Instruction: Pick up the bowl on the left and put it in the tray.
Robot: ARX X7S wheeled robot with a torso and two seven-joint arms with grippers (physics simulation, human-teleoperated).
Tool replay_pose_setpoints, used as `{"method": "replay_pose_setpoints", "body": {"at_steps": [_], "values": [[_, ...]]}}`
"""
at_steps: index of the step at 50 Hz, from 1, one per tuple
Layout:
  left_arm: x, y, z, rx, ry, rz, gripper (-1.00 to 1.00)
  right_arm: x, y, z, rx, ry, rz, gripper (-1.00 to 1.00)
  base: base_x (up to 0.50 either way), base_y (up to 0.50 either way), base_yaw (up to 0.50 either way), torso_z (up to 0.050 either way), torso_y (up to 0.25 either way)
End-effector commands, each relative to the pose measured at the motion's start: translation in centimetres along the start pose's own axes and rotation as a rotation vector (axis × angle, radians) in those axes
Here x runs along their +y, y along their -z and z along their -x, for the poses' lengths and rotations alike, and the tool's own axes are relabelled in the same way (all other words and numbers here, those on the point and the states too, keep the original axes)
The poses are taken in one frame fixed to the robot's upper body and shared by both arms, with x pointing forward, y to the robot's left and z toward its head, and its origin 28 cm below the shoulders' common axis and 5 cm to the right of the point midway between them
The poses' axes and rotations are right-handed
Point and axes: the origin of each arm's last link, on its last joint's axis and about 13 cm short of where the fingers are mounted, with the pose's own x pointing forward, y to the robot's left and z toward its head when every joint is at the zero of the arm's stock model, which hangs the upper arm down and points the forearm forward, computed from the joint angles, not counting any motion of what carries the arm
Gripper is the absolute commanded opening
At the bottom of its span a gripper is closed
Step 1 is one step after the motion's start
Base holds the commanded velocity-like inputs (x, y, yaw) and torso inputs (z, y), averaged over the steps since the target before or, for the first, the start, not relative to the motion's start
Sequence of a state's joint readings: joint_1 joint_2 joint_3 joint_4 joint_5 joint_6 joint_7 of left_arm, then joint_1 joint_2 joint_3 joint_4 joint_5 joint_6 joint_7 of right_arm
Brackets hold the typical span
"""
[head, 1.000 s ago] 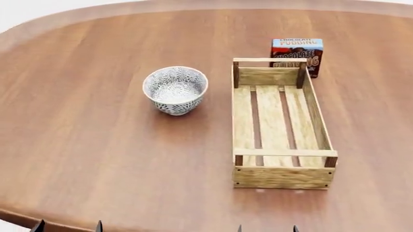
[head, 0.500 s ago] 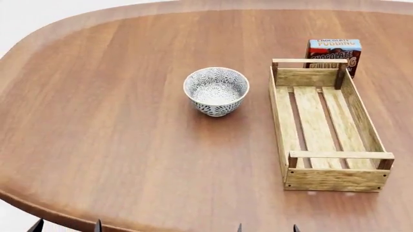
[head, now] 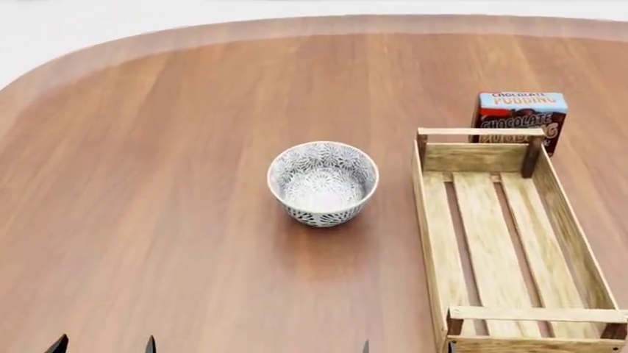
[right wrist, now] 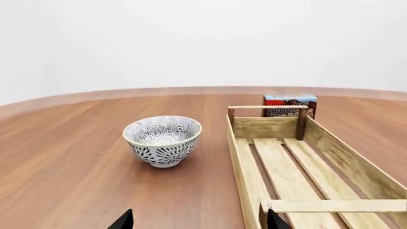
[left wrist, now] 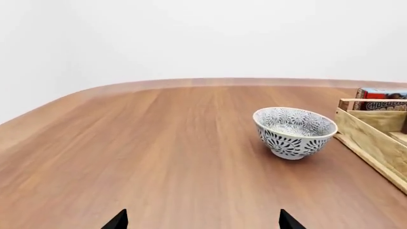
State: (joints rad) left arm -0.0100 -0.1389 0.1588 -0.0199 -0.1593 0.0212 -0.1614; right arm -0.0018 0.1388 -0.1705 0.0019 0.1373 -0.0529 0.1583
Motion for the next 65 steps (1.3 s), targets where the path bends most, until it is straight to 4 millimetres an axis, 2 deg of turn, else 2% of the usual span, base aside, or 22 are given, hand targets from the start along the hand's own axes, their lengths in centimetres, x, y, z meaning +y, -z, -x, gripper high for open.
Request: {"method": "replay_pose_setpoints", "body": {"at_steps": [1,23,30,34,36,40,41,43,45,47,48,56,59,65], "values": [[0.0,0.1,0.0,0.001,-0.001,0.003,1.00,0.0,0.0,0.0,-0.001,0.001,-0.001,1.00,0.50,-0.03,0.00,0.000,0.000],[0.0,0.0,-0.1,0.007,-0.005,0.005,1.00,0.0,0.1,-0.2,0.018,-0.006,0.001,1.00,0.50,-0.02,0.00,0.000,0.000],[0.2,-0.3,-0.4,0.010,-0.024,0.013,1.00,0.0,0.1,-0.5,0.047,-0.013,0.005,1.00,0.02,0.00,0.00,0.000,0.000],[0.4,-1.2,-0.8,-0.015,-0.061,-0.001,1.00,-0.3,-0.3,-1.0,0.081,0.035,0.001,1.00,0.00,0.00,0.00,0.000,0.000],[0.4,-2.0,-0.9,0.011,-0.020,0.011,1.00,-0.6,-1.3,-1.2,0.105,0.031,0.000,1.00,0.00,0.00,0.00,0.000,0.000],[0.4,-4.7,-1.1,0.017,0.012,-0.008,1.00,-1.0,-4.7,-1.5,0.111,0.033,0.006,1.00,0.00,0.00,0.00,0.000,0.000],[0.5,-6.7,-1.0,0.028,0.042,-0.002,1.00,-1.3,-7.4,-1.4,0.079,0.046,0.025,1.00,0.00,0.00,0.00,0.000,0.015],[0.4,-8.1,-0.8,0.029,0.071,0.002,1.00,-1.3,-9.2,-1.1,0.056,0.030,0.030,1.00,0.00,0.00,0.00,0.000,0.000],[0.4,-10.6,0.1,0.009,0.127,0.003,1.00,-1.4,-12.0,-0.4,0.031,0.001,0.036,1.00,0.00,0.00,0.00,0.000,0.000],[0.4,-11.7,0.5,0.010,0.148,0.014,1.00,-1.4,-13.2,-0.1,0.027,-0.004,0.038,1.00,0.00,0.00,0.00,0.000,0.000],[0.5,-12.9,0.9,0.019,0.168,0.037,1.00,-1.5,-14.1,0.1,0.032,-0.015,0.037,1.00,0.00,0.00,0.00,0.000,0.000],[0.8,-16.0,1.8,-0.030,0.175,0.066,1.00,-2.0,-17.4,0.7,-0.016,0.022,0.043,1.00,0.00,0.00,0.00,0.000,0.000],[1.0,-16.3,2.0,-0.075,0.218,0.122,1.00,-2.2,-17.8,0.8,-0.032,0.002,0.033,1.00,0.00,0.00,0.00,0.017,0.000],[1.0,-16.2,1.8,-0.056,0.195,0.111,1.00,-2.1,-17.7,1.1,-0.050,-0.027,0.039,1.00,0.00,0.00,0.00,0.050,0.000]]}}
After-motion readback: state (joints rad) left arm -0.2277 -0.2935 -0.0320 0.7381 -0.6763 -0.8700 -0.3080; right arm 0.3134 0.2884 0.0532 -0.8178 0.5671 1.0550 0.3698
